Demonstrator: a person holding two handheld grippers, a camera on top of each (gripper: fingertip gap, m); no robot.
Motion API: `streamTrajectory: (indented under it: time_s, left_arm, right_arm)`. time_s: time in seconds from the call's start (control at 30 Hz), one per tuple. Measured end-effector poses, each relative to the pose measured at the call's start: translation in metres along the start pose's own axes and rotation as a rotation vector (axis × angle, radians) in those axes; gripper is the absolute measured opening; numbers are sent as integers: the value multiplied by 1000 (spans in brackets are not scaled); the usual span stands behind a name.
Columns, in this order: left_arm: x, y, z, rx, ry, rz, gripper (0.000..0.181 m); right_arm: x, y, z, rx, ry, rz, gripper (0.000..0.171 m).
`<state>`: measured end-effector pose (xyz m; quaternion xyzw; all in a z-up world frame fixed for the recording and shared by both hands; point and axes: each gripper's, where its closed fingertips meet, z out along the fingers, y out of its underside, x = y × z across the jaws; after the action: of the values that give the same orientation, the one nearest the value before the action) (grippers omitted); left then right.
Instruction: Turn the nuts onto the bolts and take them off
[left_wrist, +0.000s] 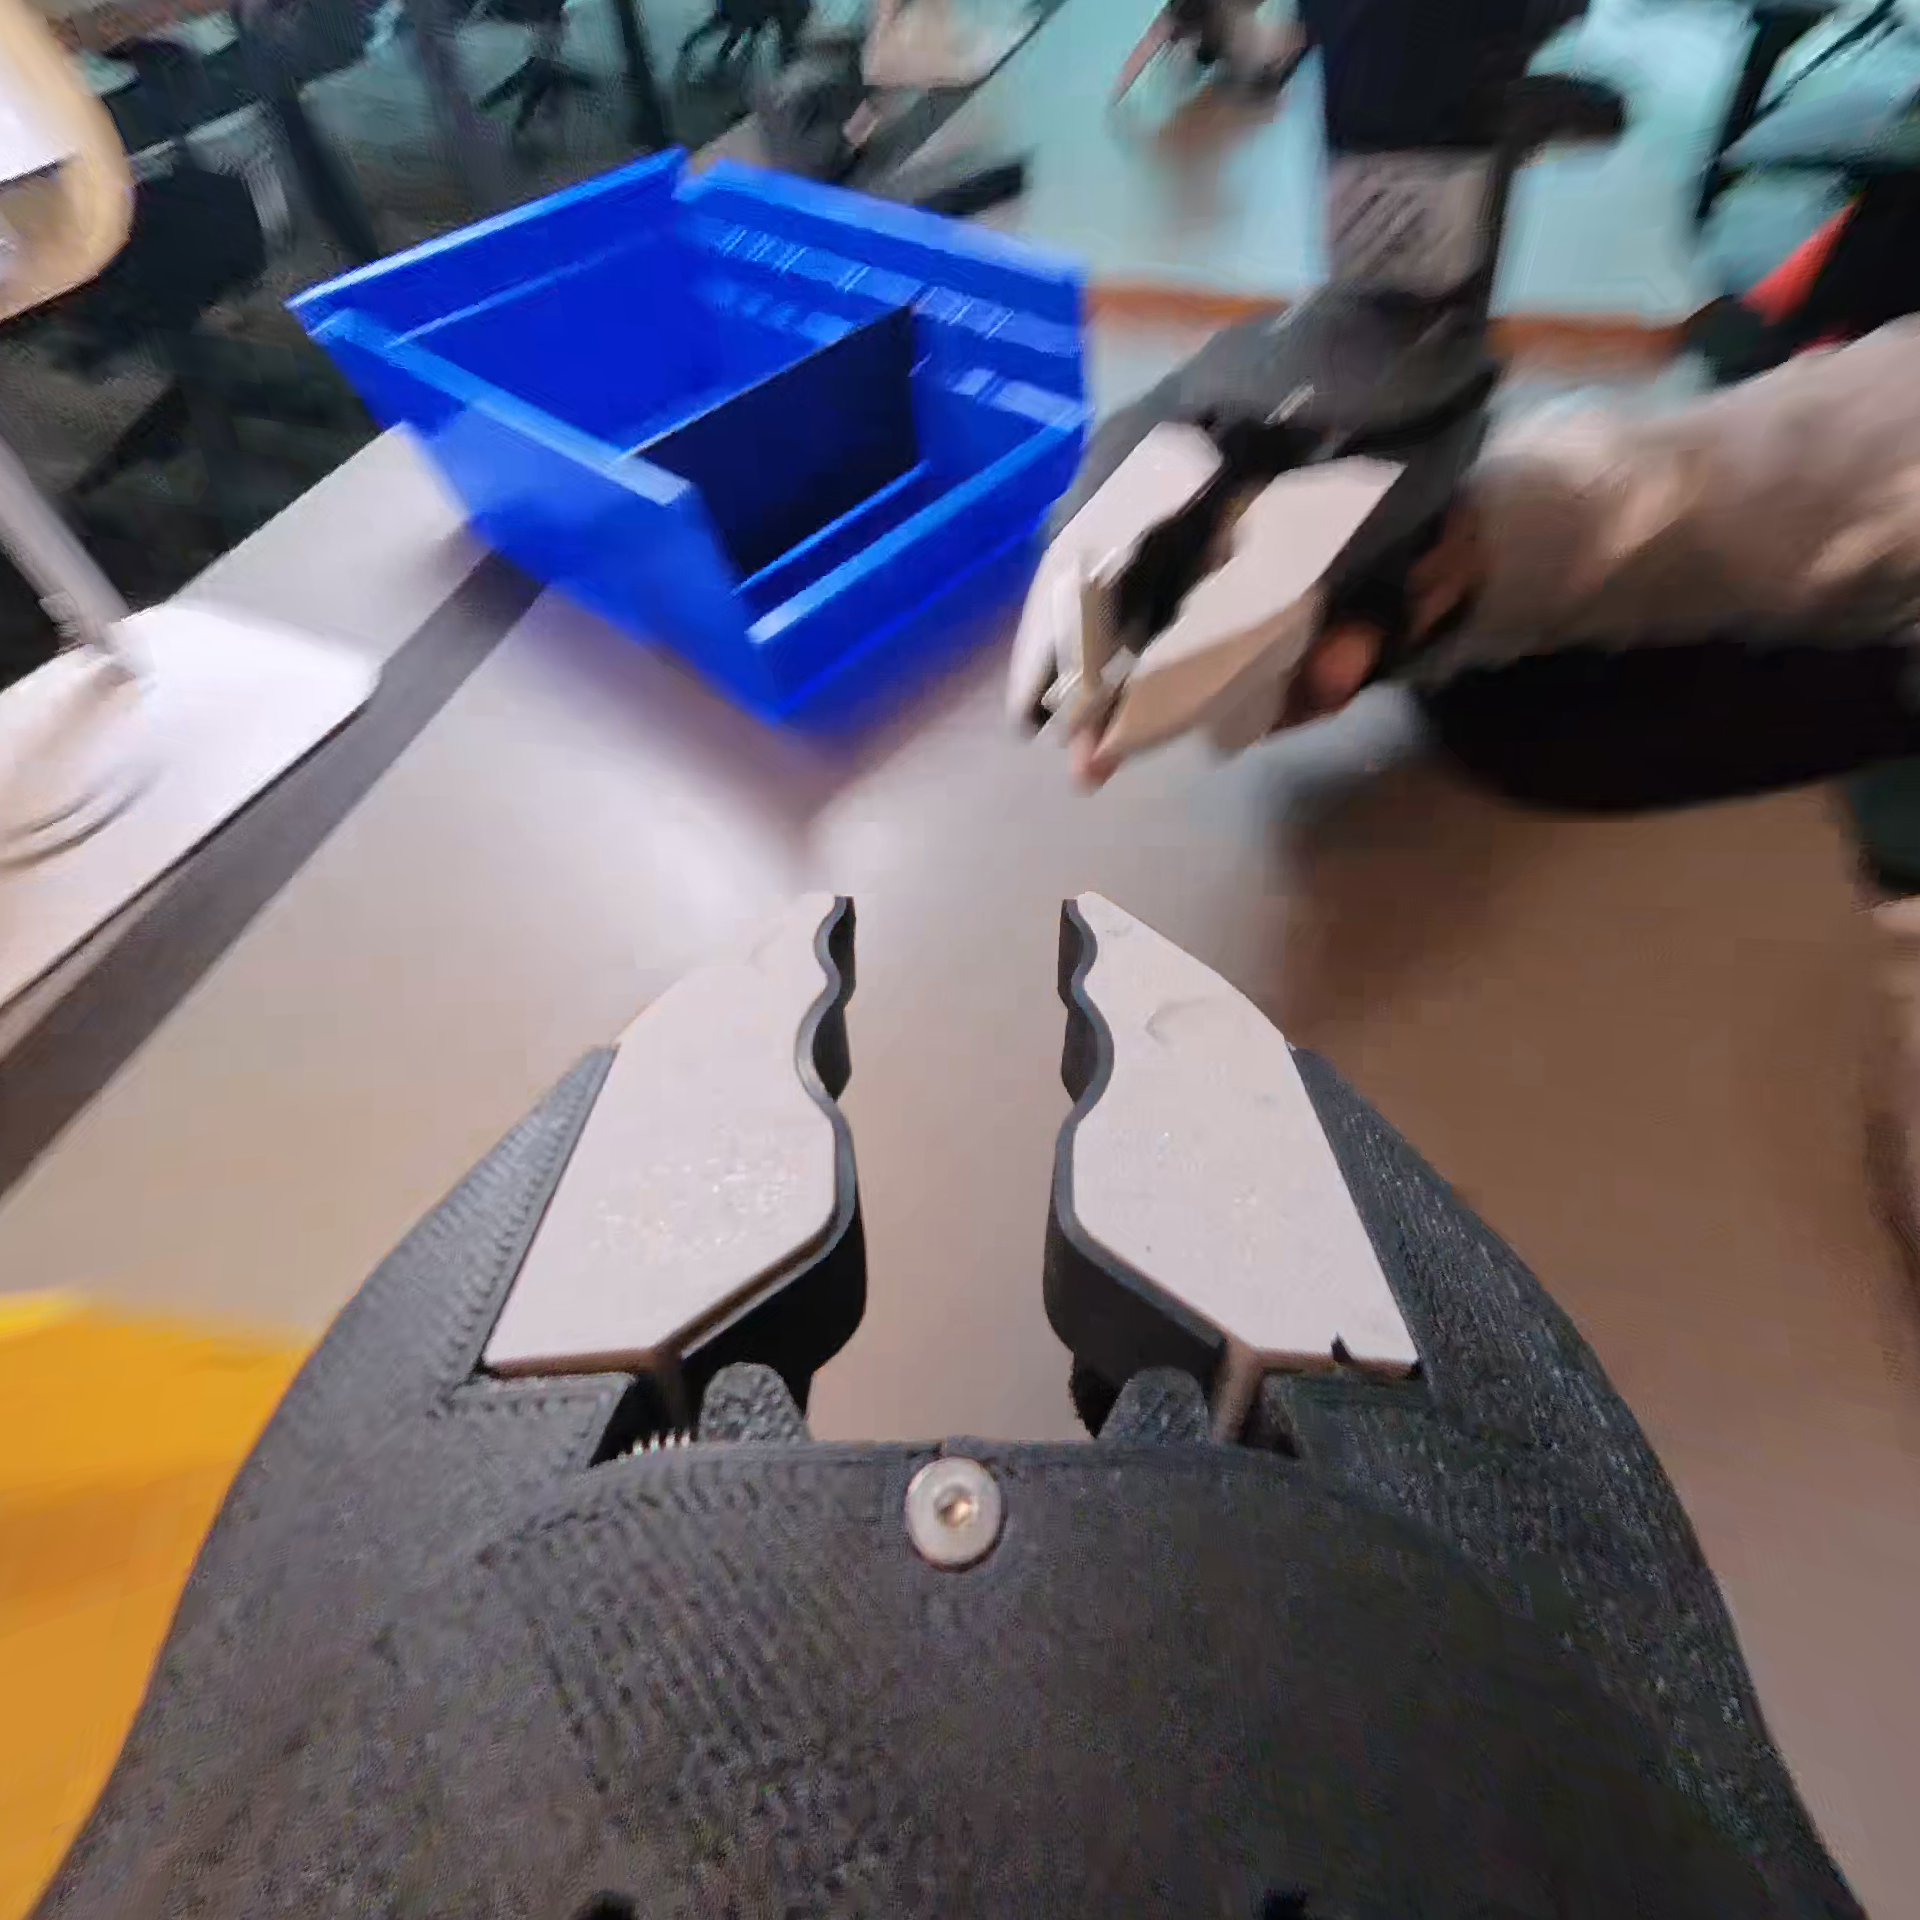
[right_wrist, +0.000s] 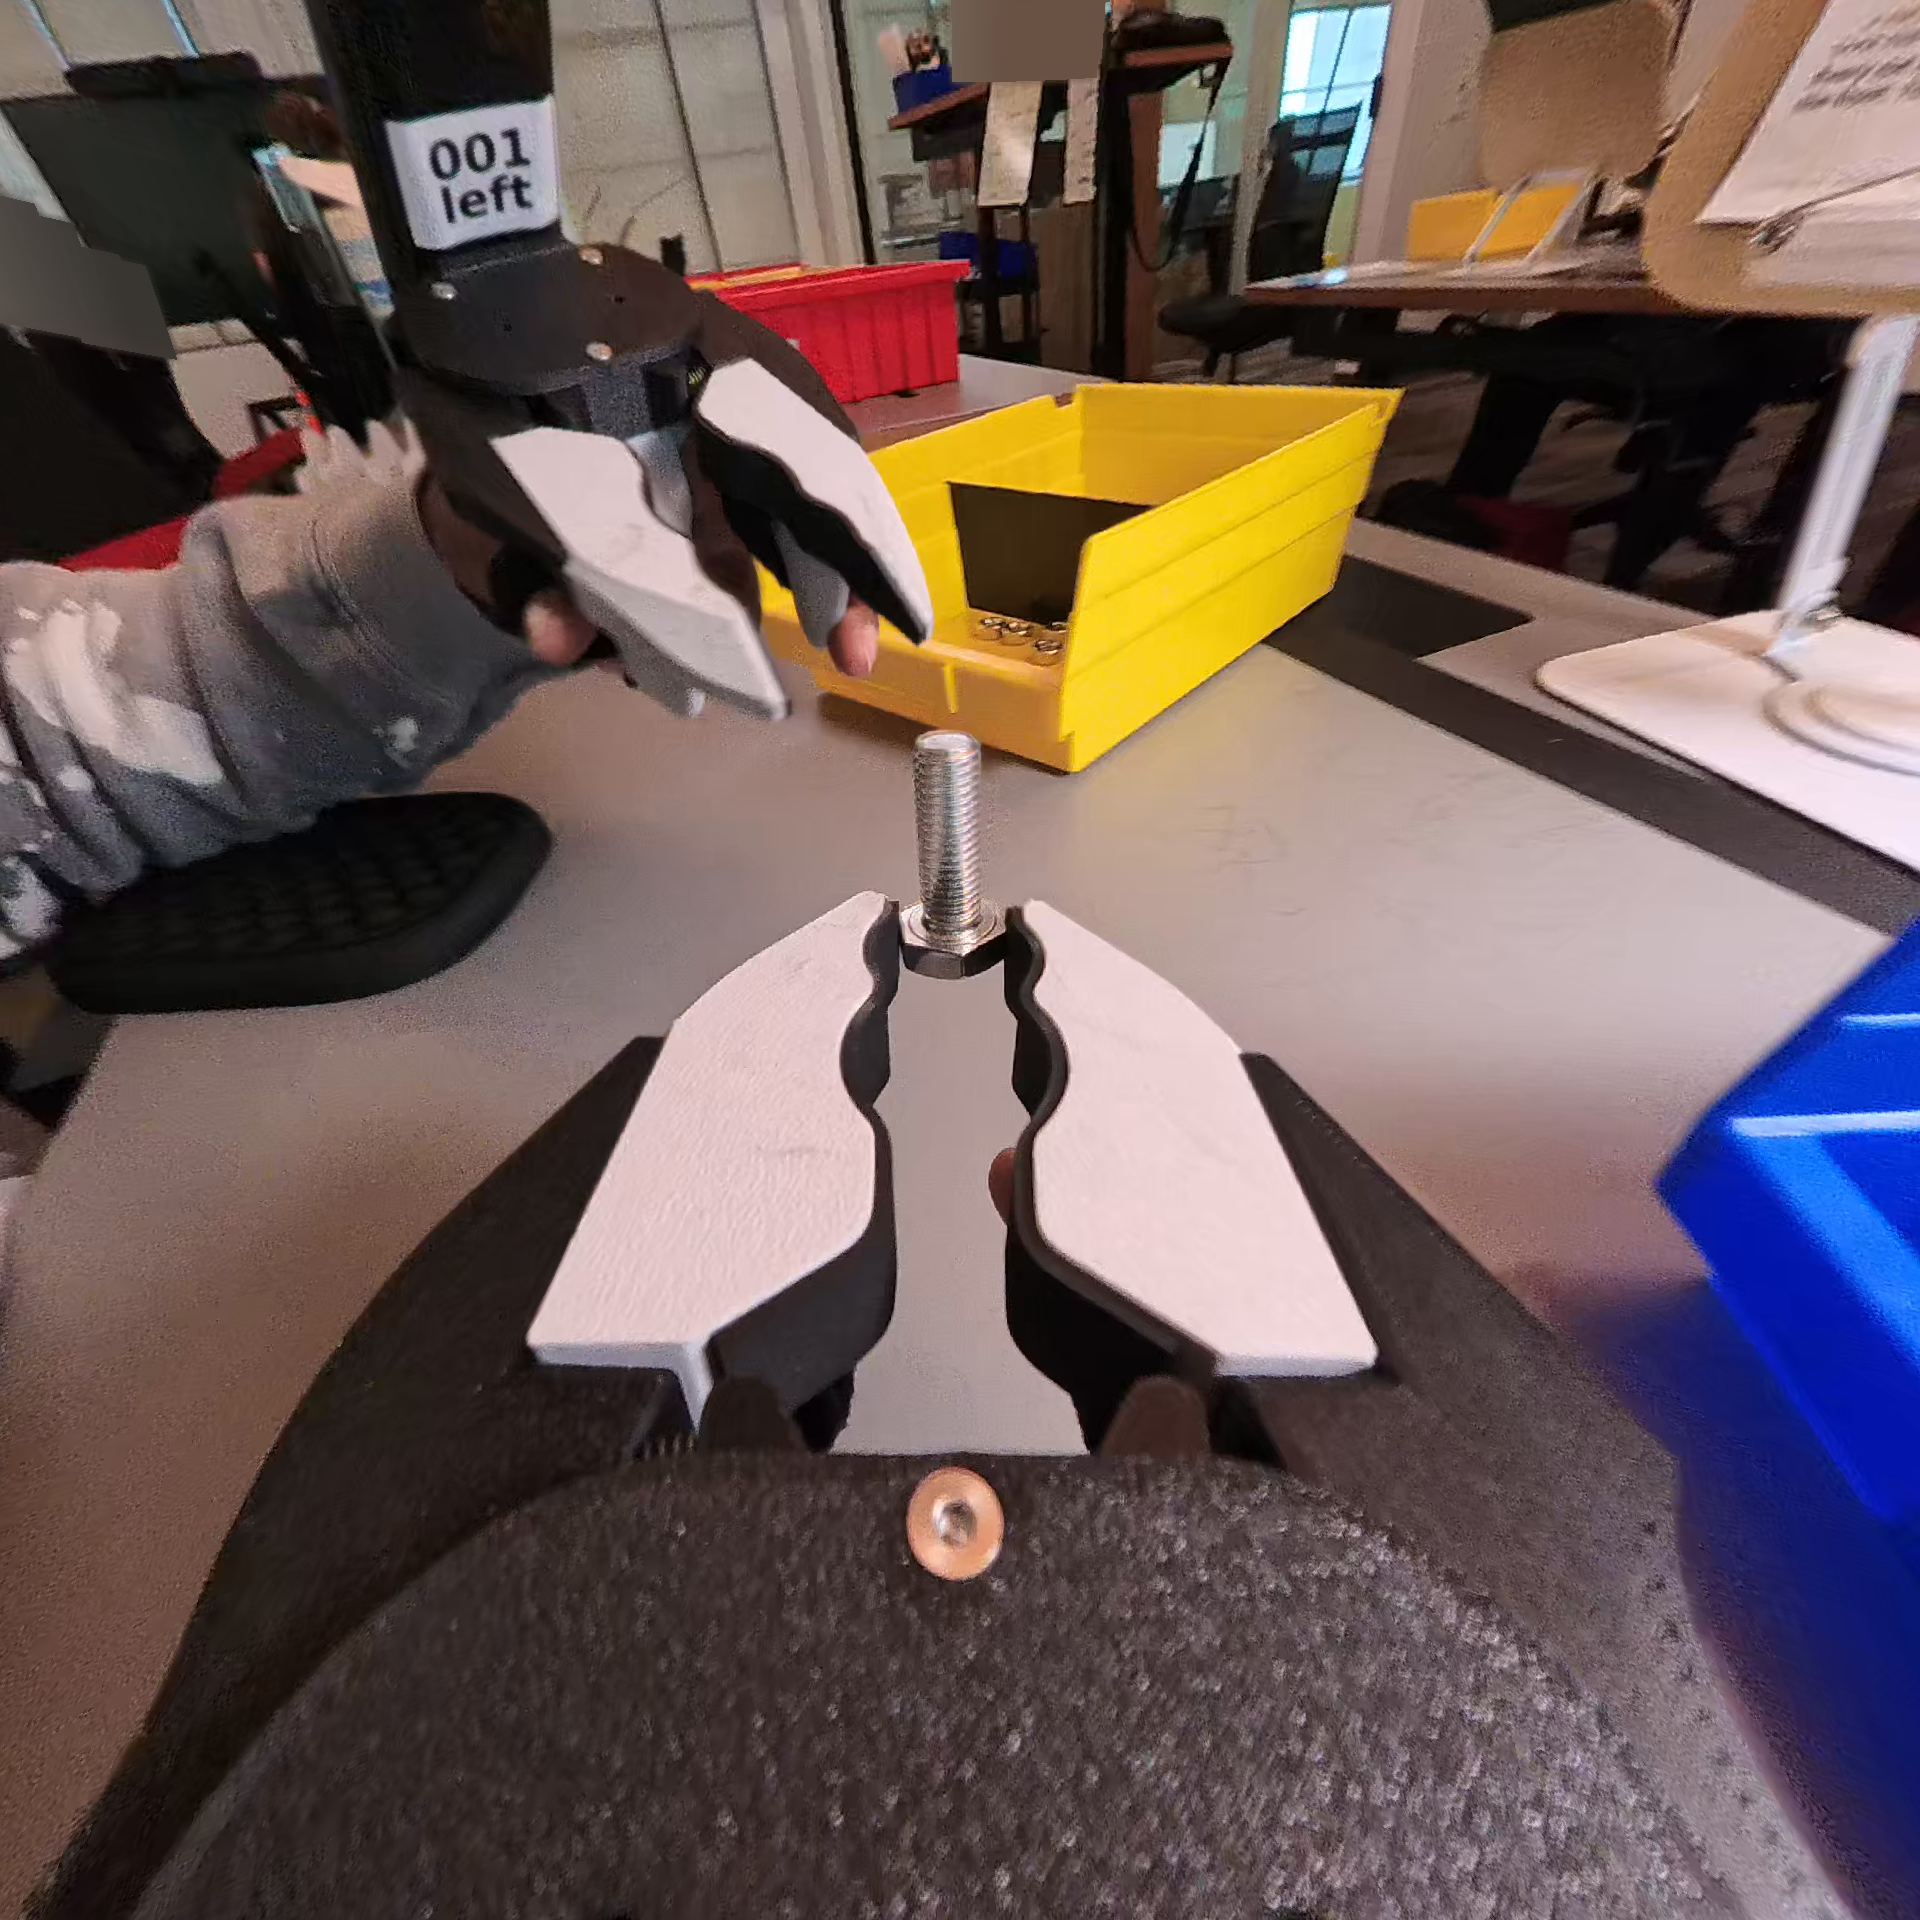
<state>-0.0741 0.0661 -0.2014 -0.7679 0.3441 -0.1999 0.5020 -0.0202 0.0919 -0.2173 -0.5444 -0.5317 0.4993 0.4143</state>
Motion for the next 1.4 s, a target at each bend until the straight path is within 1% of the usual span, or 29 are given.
streamTrajectory:
  time_s: [0.03,0.1,0.17,0.2,0.23,0.33,0.4,0.5,0.63,0.77,0.87,1.03,1.3,1.33,1.4]
  left_arm:
    - [15,-9,10,37,50,-19,38]
    - [33,-16,26,66,114,-36,38]
    - [45,-22,34,110,204,-83,34]
    - [52,-24,33,135,263,-110,29]
    - [55,-25,32,147,289,-126,26]
    - [62,-22,28,163,307,-111,11]
    - [61,-23,26,193,273,-114,10]
    - [61,-22,24,212,274,-136,10]
    - [62,-20,24,202,280,-150,10]
    - [63,-19,22,200,289,-159,10]
    - [65,-17,21,193,298,-147,10]
    - [64,-18,20,197,285,-140,10]
    - [64,-27,17,240,257,-146,10]
    - [64,-30,16,252,257,-150,13]
    - [61,-37,8,279,250,-148,28]
  right_arm:
    - [-6,1,3,-5,-25,19,19]
    - [-21,4,8,-13,-90,51,19]
    - [-37,6,11,-13,-156,66,19]
    - [-44,7,11,-17,-191,66,19]
    - [-50,8,12,-16,-214,61,19]
    - [-59,11,14,-19,-249,41,19]
    - [-59,8,14,3,-264,50,19]
    - [-60,7,14,27,-260,21,19]
    - [-63,10,15,32,-255,-14,21]
    - [-63,13,16,31,-251,-47,20]
    - [-66,14,16,32,-284,-28,20]
    - [-65,13,16,36,-283,-11,19]
    - [-65,4,13,76,-295,30,18]
    - [-66,2,12,85,-297,33,18]
    - [-66,-2,10,107,-297,49,18]
